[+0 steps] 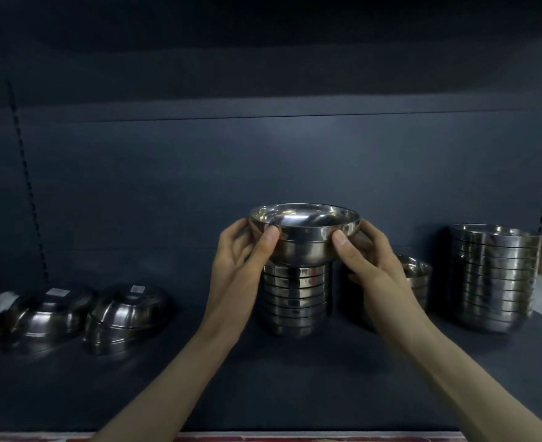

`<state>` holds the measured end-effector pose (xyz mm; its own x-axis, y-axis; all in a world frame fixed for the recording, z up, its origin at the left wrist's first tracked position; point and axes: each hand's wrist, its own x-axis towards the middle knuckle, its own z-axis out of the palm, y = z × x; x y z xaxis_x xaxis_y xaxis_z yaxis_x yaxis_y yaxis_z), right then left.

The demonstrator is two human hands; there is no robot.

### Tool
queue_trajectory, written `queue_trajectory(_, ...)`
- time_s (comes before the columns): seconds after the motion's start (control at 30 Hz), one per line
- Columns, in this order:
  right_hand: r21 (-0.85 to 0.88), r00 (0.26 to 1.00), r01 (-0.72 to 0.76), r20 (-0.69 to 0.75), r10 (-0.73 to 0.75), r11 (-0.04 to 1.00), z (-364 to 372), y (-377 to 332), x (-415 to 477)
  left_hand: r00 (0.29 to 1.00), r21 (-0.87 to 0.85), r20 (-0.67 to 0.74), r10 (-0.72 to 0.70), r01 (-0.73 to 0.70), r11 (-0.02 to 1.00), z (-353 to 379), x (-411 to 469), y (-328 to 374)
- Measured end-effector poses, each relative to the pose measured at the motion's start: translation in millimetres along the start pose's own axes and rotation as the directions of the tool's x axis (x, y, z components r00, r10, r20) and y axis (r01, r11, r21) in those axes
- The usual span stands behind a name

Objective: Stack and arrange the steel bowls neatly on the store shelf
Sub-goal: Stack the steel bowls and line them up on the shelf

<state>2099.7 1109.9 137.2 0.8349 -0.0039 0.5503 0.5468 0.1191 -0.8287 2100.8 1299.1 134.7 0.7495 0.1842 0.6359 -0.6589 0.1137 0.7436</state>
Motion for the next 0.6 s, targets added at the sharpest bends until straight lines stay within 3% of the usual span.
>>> queue_trajectory(0.17,0.030,1.000,-0.005,0.014,0.004,1.000,-0.2,21.6,25.6,0.998,0.057,0.064,0.022,-0.025,0.998,-0.6,14.5,-19.0)
queue_trajectory(0.6,-0.055,0.999,-0.033,0.025,0.034,0.998,-3.7,87.0,78.0,0.999,0.294,0.037,-0.005,-0.006,0.956,-16.2,54.3,-80.2)
